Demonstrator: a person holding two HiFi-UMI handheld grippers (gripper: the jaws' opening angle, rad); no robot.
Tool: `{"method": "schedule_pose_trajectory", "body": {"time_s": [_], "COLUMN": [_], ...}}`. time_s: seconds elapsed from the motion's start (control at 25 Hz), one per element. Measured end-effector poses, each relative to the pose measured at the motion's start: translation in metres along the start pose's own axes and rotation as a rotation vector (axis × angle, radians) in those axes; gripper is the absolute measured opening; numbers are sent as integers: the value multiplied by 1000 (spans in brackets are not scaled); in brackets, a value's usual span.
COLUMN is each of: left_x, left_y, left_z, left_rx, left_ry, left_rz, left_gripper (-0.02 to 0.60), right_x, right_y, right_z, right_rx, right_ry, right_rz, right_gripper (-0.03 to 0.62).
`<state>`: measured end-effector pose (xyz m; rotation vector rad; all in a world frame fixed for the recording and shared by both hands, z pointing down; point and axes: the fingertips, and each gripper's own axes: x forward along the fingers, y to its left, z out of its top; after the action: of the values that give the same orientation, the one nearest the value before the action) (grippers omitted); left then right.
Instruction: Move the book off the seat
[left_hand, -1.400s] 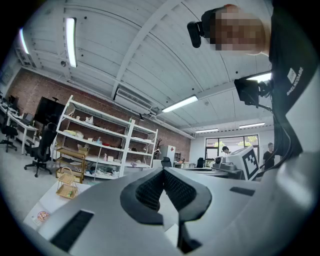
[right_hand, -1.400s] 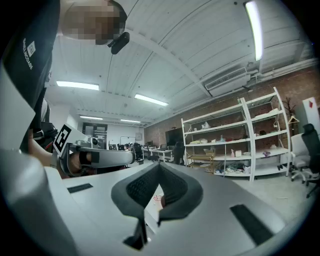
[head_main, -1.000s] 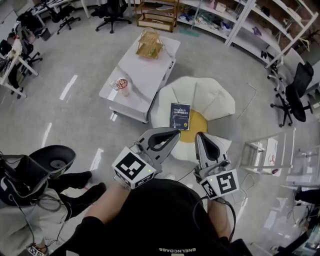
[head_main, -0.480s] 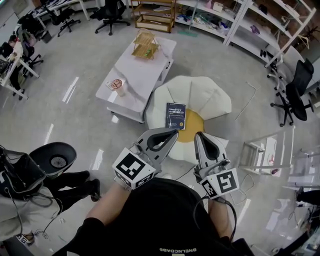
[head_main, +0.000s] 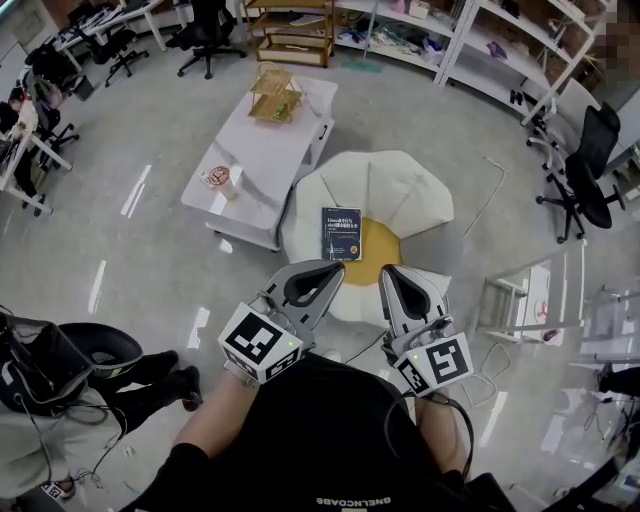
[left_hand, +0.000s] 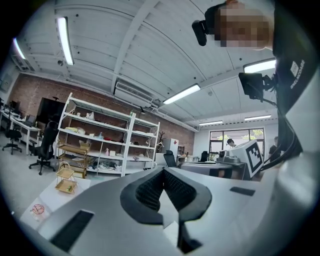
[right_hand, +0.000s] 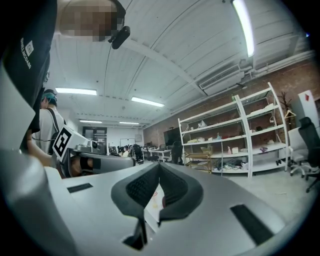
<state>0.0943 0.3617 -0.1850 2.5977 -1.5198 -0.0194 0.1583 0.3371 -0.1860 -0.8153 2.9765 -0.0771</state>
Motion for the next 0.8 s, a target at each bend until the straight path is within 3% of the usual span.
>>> {"method": "schedule_pose_trajectory", "body": {"time_s": [0.24,0.8], "left_x": [13,46], "left_y": [18,109], "left_z": [-2,13], "left_rx": [-10,-41], "left_ry": [0,13], "left_rz": [-20,-92], "left_gripper": [5,5], "right_x": [10,93], "right_y": [-17,-47], "right_z": [-4,-3], "right_rx": [-6,33], "right_ry": [3,39], "right_rz": [-34,-108], "right_gripper": [11,11]}}
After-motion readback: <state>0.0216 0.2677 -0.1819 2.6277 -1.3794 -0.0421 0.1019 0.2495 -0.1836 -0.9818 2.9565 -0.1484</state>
